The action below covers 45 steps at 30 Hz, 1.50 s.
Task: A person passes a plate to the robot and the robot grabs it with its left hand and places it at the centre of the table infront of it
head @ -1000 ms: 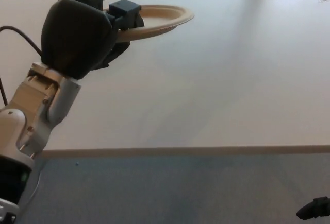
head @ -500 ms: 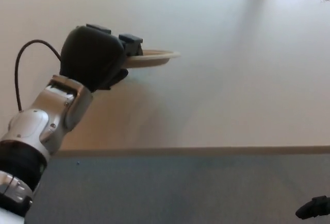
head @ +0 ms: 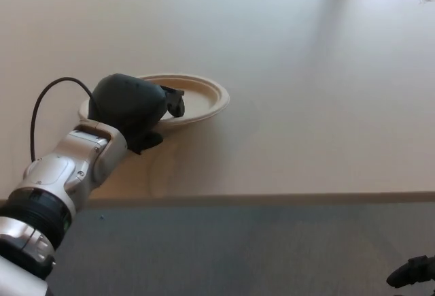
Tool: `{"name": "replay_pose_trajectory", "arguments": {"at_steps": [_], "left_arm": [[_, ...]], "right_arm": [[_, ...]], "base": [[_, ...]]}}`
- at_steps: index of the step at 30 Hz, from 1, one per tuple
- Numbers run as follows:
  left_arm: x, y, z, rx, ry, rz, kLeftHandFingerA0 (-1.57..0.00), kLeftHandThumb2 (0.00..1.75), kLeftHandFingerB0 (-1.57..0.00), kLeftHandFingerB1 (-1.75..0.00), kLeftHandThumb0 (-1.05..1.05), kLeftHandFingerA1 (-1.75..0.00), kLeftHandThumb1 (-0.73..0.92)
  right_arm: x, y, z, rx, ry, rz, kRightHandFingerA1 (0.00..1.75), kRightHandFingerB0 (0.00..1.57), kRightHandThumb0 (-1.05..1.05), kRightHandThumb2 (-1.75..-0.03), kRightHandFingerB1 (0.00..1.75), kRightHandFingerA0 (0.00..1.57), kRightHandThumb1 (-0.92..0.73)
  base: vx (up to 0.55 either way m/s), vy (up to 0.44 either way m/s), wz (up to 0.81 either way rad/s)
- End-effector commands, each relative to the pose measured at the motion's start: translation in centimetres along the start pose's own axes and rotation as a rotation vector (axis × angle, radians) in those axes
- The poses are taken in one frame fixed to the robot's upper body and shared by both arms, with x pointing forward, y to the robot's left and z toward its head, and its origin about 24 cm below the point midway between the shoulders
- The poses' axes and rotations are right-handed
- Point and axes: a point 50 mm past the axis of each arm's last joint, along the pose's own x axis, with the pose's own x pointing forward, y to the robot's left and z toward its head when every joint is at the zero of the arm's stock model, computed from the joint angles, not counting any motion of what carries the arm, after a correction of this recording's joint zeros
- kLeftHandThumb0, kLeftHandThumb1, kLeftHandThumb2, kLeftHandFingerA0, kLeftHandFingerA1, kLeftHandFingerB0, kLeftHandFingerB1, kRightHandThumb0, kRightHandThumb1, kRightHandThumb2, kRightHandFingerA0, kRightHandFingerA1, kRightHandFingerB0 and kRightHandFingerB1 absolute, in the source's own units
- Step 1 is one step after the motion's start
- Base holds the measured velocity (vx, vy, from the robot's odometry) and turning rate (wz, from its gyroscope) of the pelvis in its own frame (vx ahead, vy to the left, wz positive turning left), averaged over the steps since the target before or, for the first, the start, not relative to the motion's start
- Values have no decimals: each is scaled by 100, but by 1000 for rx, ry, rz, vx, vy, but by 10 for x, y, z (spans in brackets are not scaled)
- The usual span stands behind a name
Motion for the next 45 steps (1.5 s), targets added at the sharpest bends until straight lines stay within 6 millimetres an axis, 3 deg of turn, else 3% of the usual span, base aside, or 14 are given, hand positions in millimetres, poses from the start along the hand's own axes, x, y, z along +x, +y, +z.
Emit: {"name": "replay_pose_trajectory", "arguments": {"at_steps": [1, 10, 11, 12, 16, 19, 20, 21, 22, 27, 38, 41, 44, 45], "left_arm": [[-2, -4, -12, -219, 95, -228, -8, 95, -4, -1, -100, -6, 61], [2, 9, -16, -453, 128, -239, 0, 103, 0, -4, -99, -5, 59], [1, 9, -16, -474, 120, -242, 0, 65, 0, -10, -102, -20, 86], [0, 9, -17, -495, 110, -241, 0, 65, 0, -10, -102, -20, 86], [-2, 8, -19, -540, 131, -262, 0, 123, -2, -19, -83, -21, 85], [-2, 9, -18, -519, 134, -305, 0, 127, 0, -13, -91, -17, 91], [-3, 9, -17, -533, 127, -308, 0, 87, -3, -19, -94, -24, 92], [-3, 9, -17, -538, 123, -309, 0, 87, -3, -19, -94, -24, 92], [-2, 9, -16, -532, 115, -315, 0, 125, -2, -19, -81, -27, 83], [0, 15, -15, -563, 85, -338, -4, 129, -4, -9, -94, -17, 92], [8, 38, -19, -840, 146, -448, -3, 115, -10, -27, -93, -26, 75], [11, 44, -16, -687, 110, -456, -11, 96, 0, -2, -93, -29, 55], [15, 52, -15, -688, 103, -448, -10, 67, 0, 0, -61, -30, 29], [16, 52, -15, -682, 107, -442, 0, 74, 0, 0, -52, -10, 37]], "right_arm": [[-1, -7, 0, -13, 0, 0, 67, 59, -52, -59, 56, 70, -65], [0, -10, 1, -3, 3, -5, 66, 56, -51, -59, 54, 70, -65], [0, -10, 2, -1, 0, -5, 68, 56, -51, -59, 56, 70, -64], [0, -10, 2, 3, -3, -5, 68, 56, -51, -59, 56, 70, -64], [1, -12, 4, 6, 2, -2, 66, 55, -49, -59, 54, 71, -65], [1, -13, 5, -2, 1, 0, 65, 55, -51, -59, 54, 69, -65], [1, -13, 6, -2, 2, 0, 65, 56, -51, -59, 54, 69, -64], [1, -13, 6, -1, 3, 0, 65, 56, -51, -59, 54, 69, -64], [1, -14, 7, -7, 0, 1, 65, 56, -52, -59, 54, 70, -65], [2, -19, 12, 4, -3, 1, 65, 57, -50, -59, 54, 69, -64], [4, -30, 24, -27, -25, -4, 67, 57, -51, -57, 55, 71, -60], [4, -33, 26, -7, -34, 0, 65, 57, -51, -57, 54, 66, -58], [5, -38, 32, 0, -39, -12, 64, 57, -51, -58, 54, 67, -58], [5, -39, 34, -5, -40, -16, 64, 57, -50, -57, 53, 68, -58]], "base": [[0, 0, 0], [0, 0, 0], [0, 0, 0], [0, 0, 0], [0, 0, 0], [0, 0, 0], [0, 0, 0], [0, 0, 0], [0, 0, 0], [0, 0, 0], [0, 0, 0], [0, 0, 0], [0, 0, 0], [0, 0, 0]]}}
